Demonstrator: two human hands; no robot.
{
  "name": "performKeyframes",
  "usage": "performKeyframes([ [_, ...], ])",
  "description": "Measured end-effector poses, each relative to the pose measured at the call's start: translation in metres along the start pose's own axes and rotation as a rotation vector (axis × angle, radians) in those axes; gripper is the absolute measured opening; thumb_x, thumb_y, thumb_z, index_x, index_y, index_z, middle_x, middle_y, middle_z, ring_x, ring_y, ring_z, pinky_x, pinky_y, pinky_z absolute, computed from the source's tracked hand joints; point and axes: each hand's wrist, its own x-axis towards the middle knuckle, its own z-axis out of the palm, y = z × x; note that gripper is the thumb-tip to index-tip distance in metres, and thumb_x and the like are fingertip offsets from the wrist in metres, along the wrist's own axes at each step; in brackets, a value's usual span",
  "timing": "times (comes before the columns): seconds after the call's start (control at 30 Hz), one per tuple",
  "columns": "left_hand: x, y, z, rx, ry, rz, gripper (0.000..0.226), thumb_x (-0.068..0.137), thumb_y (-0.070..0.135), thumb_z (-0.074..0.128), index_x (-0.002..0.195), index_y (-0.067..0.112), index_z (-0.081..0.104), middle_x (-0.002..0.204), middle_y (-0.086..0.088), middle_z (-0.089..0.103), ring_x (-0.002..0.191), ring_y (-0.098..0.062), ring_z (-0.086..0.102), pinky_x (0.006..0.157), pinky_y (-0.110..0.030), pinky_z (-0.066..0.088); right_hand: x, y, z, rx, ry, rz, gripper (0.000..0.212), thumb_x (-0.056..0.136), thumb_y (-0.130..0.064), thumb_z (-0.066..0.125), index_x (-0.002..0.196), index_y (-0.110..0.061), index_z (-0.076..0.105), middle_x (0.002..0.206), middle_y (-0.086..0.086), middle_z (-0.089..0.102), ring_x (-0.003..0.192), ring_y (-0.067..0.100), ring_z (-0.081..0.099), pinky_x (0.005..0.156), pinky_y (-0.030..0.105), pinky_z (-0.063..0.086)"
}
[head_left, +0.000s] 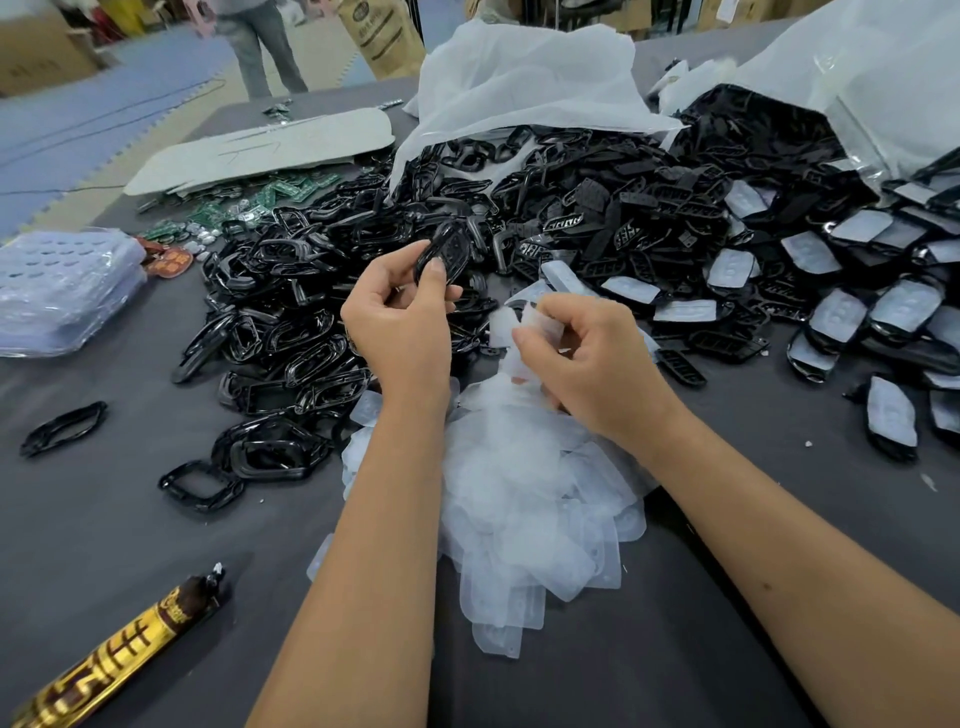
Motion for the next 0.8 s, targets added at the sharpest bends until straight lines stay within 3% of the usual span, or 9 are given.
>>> performKeyframes([
  [0.1, -0.001, 0.000, 0.000, -0.038, -0.033, -0.084, 0.015, 0.093, -0.003, 0.068, 0.102, 0.008, 0.075, 0.083, -0.005, 0.069, 0.066, -0.022, 0.074, 0.061, -0.028, 0.058, 0.001, 0.003, -0.006, 0.111, 0.000, 0.043, 0.031, 0.088, 0.009, 0.059, 0.067, 0.001, 0.038, 0.057, 0.019, 0.040, 0.042, 0.028, 0.054, 0.042, 0.051, 0.045],
  [0.17, -0.002, 0.001, 0.001, -0.063, -0.072, -0.116, 0.018, 0.094, -0.003, 0.067, 0.098, 0.013, 0.075, 0.086, -0.006, 0.067, 0.069, -0.026, 0.077, 0.063, -0.028, 0.060, 0.002, 0.005, -0.007, 0.136, -0.005, 0.054, 0.031, 0.083, 0.010, 0.060, 0.069, -0.007, 0.039, 0.058, 0.013, 0.039, 0.045, 0.035, 0.055, 0.043, 0.057, 0.047],
  [0.23, -0.004, 0.001, 0.002, -0.068, -0.137, -0.127, 0.020, 0.095, -0.002, 0.066, 0.097, 0.015, 0.075, 0.094, -0.017, 0.065, 0.070, -0.028, 0.077, 0.061, -0.030, 0.061, 0.002, 0.008, -0.007, 0.148, -0.006, 0.066, 0.031, 0.086, 0.009, 0.062, 0.075, -0.012, 0.043, 0.060, 0.007, 0.045, 0.044, 0.037, 0.056, 0.039, 0.050, 0.046],
  [0.3, -0.007, 0.002, 0.003, -0.035, -0.202, -0.103, 0.019, 0.095, -0.002, 0.067, 0.097, 0.014, 0.076, 0.100, -0.026, 0.065, 0.067, -0.024, 0.077, 0.057, -0.028, 0.059, 0.002, 0.010, -0.008, 0.165, -0.012, 0.072, 0.026, 0.091, 0.009, 0.062, 0.088, -0.013, 0.049, 0.066, 0.003, 0.056, 0.039, 0.027, 0.054, 0.036, 0.040, 0.045],
  [0.43, -0.008, -0.001, 0.003, 0.136, -0.253, 0.046, 0.015, 0.091, 0.000, 0.070, 0.099, 0.010, 0.078, 0.090, -0.011, 0.071, 0.063, -0.005, 0.067, 0.056, -0.029, 0.056, 0.002, 0.008, -0.008, 0.178, 0.010, 0.065, 0.026, 0.094, 0.007, 0.063, 0.111, -0.013, 0.061, 0.088, 0.016, 0.068, 0.060, 0.032, 0.070, 0.043, 0.040, 0.058],
  [0.53, -0.008, 0.000, 0.003, 0.195, -0.261, 0.100, 0.015, 0.090, 0.003, 0.071, 0.098, 0.014, 0.079, 0.089, -0.001, 0.073, 0.066, -0.004, 0.065, 0.057, -0.028, 0.056, 0.001, 0.007, -0.005, 0.175, 0.058, 0.123, 0.014, 0.092, 0.003, 0.074, 0.100, -0.009, 0.072, 0.091, 0.011, 0.069, 0.071, 0.022, 0.075, 0.050, 0.041, 0.062],
  [0.67, -0.010, 0.000, 0.004, 0.247, -0.289, 0.127, 0.019, 0.090, 0.006, 0.071, 0.097, 0.021, 0.079, 0.087, 0.004, 0.074, 0.060, -0.017, 0.062, 0.055, -0.042, 0.056, 0.003, 0.008, -0.003, 0.049, 0.097, 0.131, 0.012, 0.089, -0.010, 0.082, 0.088, -0.009, 0.070, 0.080, 0.003, 0.071, 0.052, 0.015, 0.069, 0.048, 0.028, 0.055],
  [0.73, -0.011, 0.000, 0.005, 0.277, -0.292, 0.140, 0.019, 0.089, 0.007, 0.072, 0.096, 0.024, 0.079, 0.090, 0.003, 0.074, 0.061, -0.023, 0.060, 0.055, -0.044, 0.054, 0.004, 0.006, -0.002, -0.070, 0.095, 0.048, 0.013, 0.089, -0.014, 0.082, 0.088, -0.010, 0.070, 0.077, -0.003, 0.069, 0.066, 0.011, 0.067, 0.062, 0.023, 0.053],
  [0.8, -0.010, -0.001, 0.005, 0.292, -0.290, 0.146, 0.019, 0.088, 0.008, 0.073, 0.097, 0.023, 0.079, 0.091, 0.004, 0.074, 0.059, -0.018, 0.059, 0.055, -0.037, 0.053, 0.004, 0.003, 0.000, -0.127, 0.070, 0.002, 0.015, 0.092, -0.016, 0.079, 0.089, -0.007, 0.067, 0.075, -0.003, 0.065, 0.071, 0.011, 0.060, 0.066, 0.019, 0.046],
])
